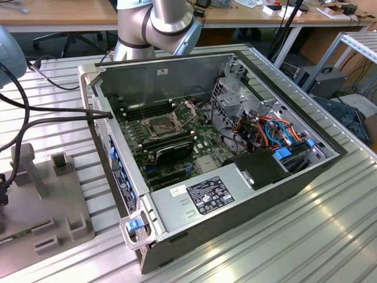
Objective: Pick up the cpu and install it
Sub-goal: 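Pick up the cpu and move it towards the insertion slot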
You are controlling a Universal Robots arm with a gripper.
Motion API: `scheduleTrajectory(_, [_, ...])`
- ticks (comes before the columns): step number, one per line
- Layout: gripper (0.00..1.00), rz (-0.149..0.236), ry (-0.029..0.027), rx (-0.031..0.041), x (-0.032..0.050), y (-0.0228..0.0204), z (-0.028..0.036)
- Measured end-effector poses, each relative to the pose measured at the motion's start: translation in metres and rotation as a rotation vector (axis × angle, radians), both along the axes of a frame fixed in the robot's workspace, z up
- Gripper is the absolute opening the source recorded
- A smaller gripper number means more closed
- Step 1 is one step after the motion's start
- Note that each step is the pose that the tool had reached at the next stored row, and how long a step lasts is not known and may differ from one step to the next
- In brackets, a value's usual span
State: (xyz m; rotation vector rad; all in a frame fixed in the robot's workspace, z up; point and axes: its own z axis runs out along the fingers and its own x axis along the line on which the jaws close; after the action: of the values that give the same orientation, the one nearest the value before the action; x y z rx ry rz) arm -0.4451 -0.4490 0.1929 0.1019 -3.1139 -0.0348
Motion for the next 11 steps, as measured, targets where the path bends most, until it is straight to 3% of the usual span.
scheduleTrajectory(11, [0.62, 0.004, -0.0001, 0.0000, -0.0002, 0.0000, -0.0015])
